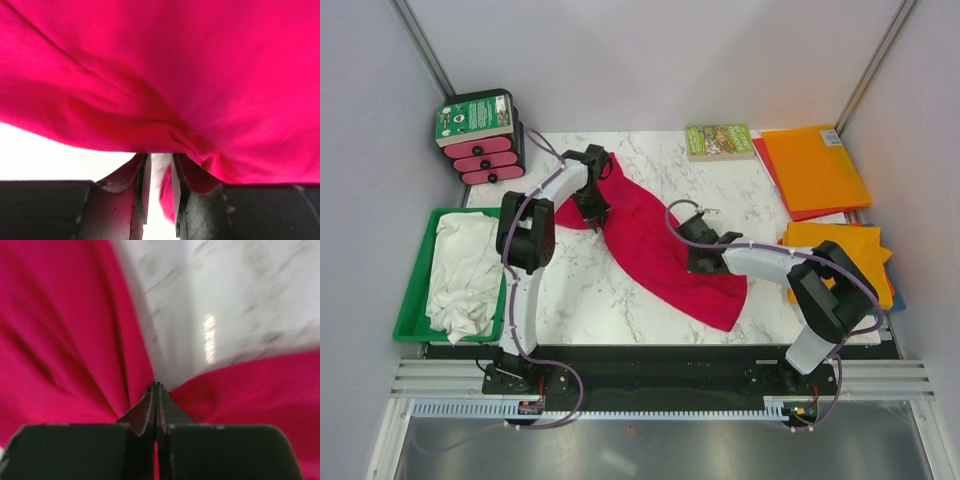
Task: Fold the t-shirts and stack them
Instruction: Rotate the tshirt 90 degrees
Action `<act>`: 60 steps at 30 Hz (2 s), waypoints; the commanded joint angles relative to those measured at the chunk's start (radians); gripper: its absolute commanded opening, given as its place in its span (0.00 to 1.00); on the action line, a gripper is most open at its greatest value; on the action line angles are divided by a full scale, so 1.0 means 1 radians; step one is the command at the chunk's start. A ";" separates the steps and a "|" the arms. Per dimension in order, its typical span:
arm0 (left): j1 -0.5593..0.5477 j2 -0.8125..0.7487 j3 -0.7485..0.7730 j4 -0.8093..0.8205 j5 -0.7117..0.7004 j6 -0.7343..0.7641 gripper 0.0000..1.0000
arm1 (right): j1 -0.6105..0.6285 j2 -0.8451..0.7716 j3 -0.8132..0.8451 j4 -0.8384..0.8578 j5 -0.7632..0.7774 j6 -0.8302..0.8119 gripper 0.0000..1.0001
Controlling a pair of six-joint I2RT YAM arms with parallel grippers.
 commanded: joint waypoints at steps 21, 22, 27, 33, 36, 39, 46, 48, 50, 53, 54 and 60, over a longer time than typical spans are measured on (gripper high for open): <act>-0.036 0.008 0.434 0.150 -0.042 0.224 0.42 | 0.171 -0.069 0.433 -0.362 0.231 -0.077 0.53; -0.034 -0.022 0.412 0.159 -0.044 0.235 0.43 | 0.156 -0.056 0.471 -0.362 0.242 -0.120 0.56; -0.046 -0.151 0.210 0.205 -0.013 0.262 0.36 | 0.090 0.103 0.694 -0.304 0.199 -0.303 0.00; -0.097 -0.267 -0.147 0.350 0.013 0.261 0.17 | 0.044 0.347 0.797 -0.233 0.090 -0.297 0.00; -0.112 -0.297 -0.269 0.397 0.019 0.246 0.11 | 0.044 0.406 0.785 -0.187 0.049 -0.259 0.00; -0.123 -0.306 -0.344 0.423 0.024 0.236 0.08 | 0.044 0.450 0.779 -0.178 0.036 -0.230 0.00; -0.123 -0.208 -0.330 0.423 0.043 0.247 0.07 | 0.027 0.549 0.802 -0.199 0.030 -0.202 0.00; -0.121 -0.142 -0.269 0.385 0.048 0.247 0.07 | 0.018 0.607 0.857 -0.227 0.010 -0.194 0.00; -0.115 -0.096 -0.225 0.348 0.060 0.253 0.07 | 0.006 0.648 0.923 -0.271 0.006 -0.190 0.00; -0.097 0.001 -0.133 0.307 0.073 0.255 0.08 | -0.013 0.704 0.981 -0.291 -0.003 -0.199 0.00; -0.086 0.030 -0.096 0.296 0.103 0.255 0.08 | -0.020 0.726 0.993 -0.294 -0.009 -0.197 0.00; -0.054 0.119 0.099 0.244 0.123 0.262 0.10 | -0.076 0.809 1.143 -0.314 -0.049 -0.191 0.00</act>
